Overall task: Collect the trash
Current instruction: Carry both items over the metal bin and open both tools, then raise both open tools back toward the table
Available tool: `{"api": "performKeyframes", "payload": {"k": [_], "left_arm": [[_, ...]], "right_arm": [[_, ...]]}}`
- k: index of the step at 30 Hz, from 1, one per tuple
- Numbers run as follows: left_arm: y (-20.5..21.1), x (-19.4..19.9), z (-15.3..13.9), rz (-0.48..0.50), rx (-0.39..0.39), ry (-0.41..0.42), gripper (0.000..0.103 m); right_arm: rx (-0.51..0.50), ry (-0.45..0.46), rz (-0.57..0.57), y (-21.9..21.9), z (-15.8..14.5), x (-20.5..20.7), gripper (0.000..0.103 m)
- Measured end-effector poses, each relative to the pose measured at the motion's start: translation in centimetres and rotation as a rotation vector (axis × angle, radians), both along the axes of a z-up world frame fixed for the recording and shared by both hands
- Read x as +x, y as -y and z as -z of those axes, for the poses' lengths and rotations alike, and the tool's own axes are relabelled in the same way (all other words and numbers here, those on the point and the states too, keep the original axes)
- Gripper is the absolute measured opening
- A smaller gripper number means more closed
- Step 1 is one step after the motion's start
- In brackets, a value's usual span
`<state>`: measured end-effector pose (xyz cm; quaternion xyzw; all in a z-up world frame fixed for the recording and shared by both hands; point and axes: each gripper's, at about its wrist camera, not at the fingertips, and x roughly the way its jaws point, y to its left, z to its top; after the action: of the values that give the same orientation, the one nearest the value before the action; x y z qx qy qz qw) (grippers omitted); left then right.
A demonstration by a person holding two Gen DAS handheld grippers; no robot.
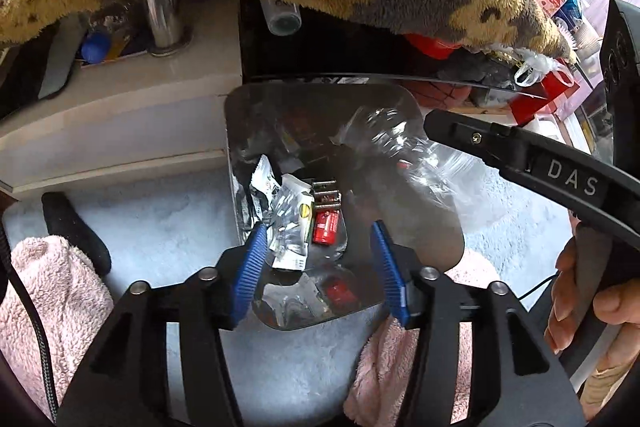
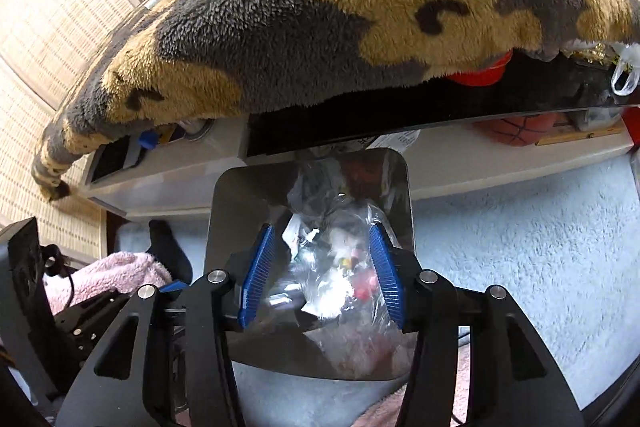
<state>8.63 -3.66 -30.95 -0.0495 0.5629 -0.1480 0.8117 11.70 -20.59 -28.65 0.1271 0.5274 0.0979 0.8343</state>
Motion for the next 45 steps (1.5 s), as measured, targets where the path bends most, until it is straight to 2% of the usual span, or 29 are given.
{"api": "performKeyframes", "payload": {"k": [1, 2, 6, 7, 8, 9, 15, 21, 25, 35, 45], "left_arm": [[-0.1, 0.0, -0.3, -0.005, 0.004, 0.007, 0.058], [-0.2, -0.1, -0.6, -0.009, 0.008, 0.017, 0.062], [-0.8, -0.2, -2.1, -0.026, 0.022, 0.06, 0.089], [-1.1, -0.2, -2.5, -0.033, 0.022, 0.068, 0.094], [-1.3, -0.1, -2.8, -0.039, 0.018, 0.072, 0.095], [-1.4, -0.1, -3.1, -0.042, 0.014, 0.073, 0.095], [-2.1, 0.1, -5.5, -0.057, 0.001, 0.111, 0.095], [-3.3, 0.6, -9.6, -0.067, 0.013, 0.207, 0.095], [-4.2, 1.8, -12.0, -0.082, 0.028, 0.26, 0.095], [-6.4, 7.7, -15.8, -0.102, 0.074, 0.342, 0.095], [-7.5, 15.4, -16.5, -0.127, 0.125, 0.368, 0.095]], "right_arm": [[-0.006, 0.002, 0.001, 0.1, -0.1, 0.0, 0.055], [-0.014, 0.007, 0.003, 0.1, -0.4, 0.0, 0.061], [-0.068, 0.056, 0.029, 0.9, -2.0, -0.7, 0.089], [-0.08, 0.07, 0.036, 1.2, -2.5, -0.7, 0.093], [-0.093, 0.083, 0.045, 1.4, -2.9, -0.8, 0.098], [-0.109, 0.098, 0.053, 1.7, -3.4, -0.9, 0.1], [-0.098, 0.132, 0.07, 3.5, -5.6, -1.1, 0.1], [-0.04, 0.18, 0.128, 5.5, -9.0, -0.4, 0.1], [-0.027, 0.223, 0.126, 5.6, -11.3, 0.9, 0.1], [-0.029, 0.311, 0.083, 3.0, -15.4, 7.8, 0.1], [-0.012, 0.324, 0.072, 1.0, -15.6, 14.7, 0.1]]}}
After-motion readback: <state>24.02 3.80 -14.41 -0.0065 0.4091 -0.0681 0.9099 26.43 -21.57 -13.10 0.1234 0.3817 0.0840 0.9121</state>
